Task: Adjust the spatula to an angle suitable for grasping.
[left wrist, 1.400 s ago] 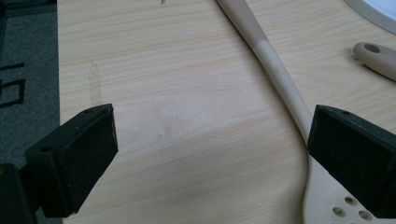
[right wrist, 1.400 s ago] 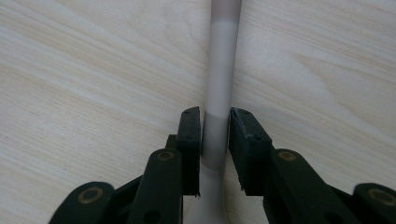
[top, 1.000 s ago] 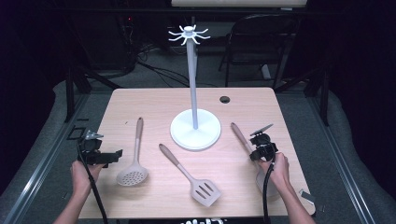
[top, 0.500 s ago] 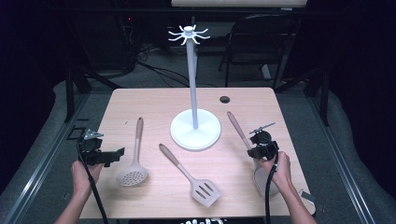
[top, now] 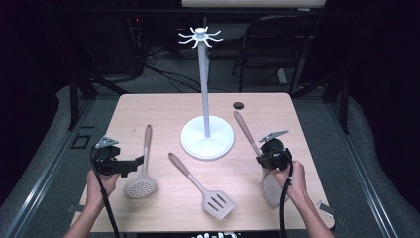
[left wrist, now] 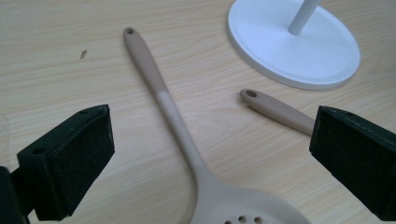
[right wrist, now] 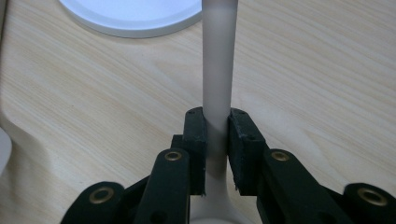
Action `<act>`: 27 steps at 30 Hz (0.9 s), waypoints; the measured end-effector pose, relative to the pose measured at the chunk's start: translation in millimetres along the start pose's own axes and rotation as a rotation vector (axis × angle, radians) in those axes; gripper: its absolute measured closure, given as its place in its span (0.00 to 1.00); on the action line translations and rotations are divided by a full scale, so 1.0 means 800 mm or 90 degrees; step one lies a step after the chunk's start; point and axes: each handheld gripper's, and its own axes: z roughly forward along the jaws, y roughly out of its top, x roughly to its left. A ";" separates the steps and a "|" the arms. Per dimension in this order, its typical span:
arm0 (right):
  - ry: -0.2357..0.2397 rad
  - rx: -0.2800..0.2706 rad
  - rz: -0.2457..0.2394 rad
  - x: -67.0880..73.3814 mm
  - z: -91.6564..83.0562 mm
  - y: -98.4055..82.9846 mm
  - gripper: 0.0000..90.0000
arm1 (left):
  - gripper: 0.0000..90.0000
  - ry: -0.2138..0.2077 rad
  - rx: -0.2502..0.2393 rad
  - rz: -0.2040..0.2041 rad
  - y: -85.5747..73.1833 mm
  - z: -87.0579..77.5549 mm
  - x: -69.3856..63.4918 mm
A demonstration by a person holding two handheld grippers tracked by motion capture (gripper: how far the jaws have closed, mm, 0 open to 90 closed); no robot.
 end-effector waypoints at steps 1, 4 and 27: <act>0.000 0.000 0.000 0.000 0.000 0.000 0.87 | 0.00 0.002 -0.001 0.004 0.001 0.000 -0.003; 0.012 -0.022 -0.003 0.006 0.000 0.000 0.87 | 0.00 -0.003 -0.001 0.014 0.003 0.001 -0.011; 0.030 -0.045 -0.081 0.046 0.001 0.017 0.87 | 0.03 -0.090 0.000 0.106 0.042 0.038 -0.094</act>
